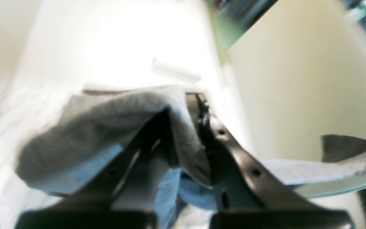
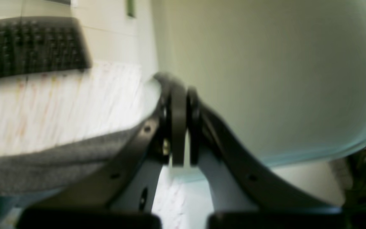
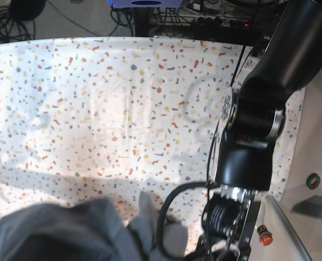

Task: Layout the t-shirt on the table in an organized manner, then fold the t-shirt properly
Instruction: 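Lift the shirt high with both grippers and lay it down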

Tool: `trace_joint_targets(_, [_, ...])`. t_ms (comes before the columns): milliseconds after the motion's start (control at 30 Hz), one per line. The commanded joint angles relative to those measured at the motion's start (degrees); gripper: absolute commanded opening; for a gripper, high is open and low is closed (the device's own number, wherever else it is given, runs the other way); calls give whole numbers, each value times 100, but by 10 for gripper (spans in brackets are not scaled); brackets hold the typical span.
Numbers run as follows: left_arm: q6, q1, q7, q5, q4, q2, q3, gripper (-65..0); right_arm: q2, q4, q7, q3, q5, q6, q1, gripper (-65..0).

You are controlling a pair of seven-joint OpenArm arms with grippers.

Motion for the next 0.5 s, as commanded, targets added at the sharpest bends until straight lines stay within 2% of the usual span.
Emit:
trace_joint_targets(0, [-35,-284,-196,-1,165,115,-108,-650,218,215,48,10,-127,-72,341,-650])
trace_joint_targets(100, [-35,-46,-125,-10,771,186,-161,-650,517,910,-708,63,-119,43,394,-650])
trace_joint_targets(167, [-35,428,297,8,1228,177,-205,-650,552,1552,-1341,80,-119,342,-11,-650])
trace_joint_targets(233, [-35,1123,701,25,1606,63,-205,-650,500,2237,-1772,186,-127,579,-811,-650])
trace_joint_targets(267, [-35,1527,798,25,1729,-8,-178,-650,377,2501,-1824,361,-127,614,-1330,-650])
trace_joint_targets(367, [-35,2741,807,34,1844,-263,-169,-650,-344,2897,-1587,959,-127,641,-2789,-650])
trace_joint_targets(467, [-35,3620,780,122,1536,-544,-187,-650,-1162,2651,-893,1381,-127,632,-3993,-650])
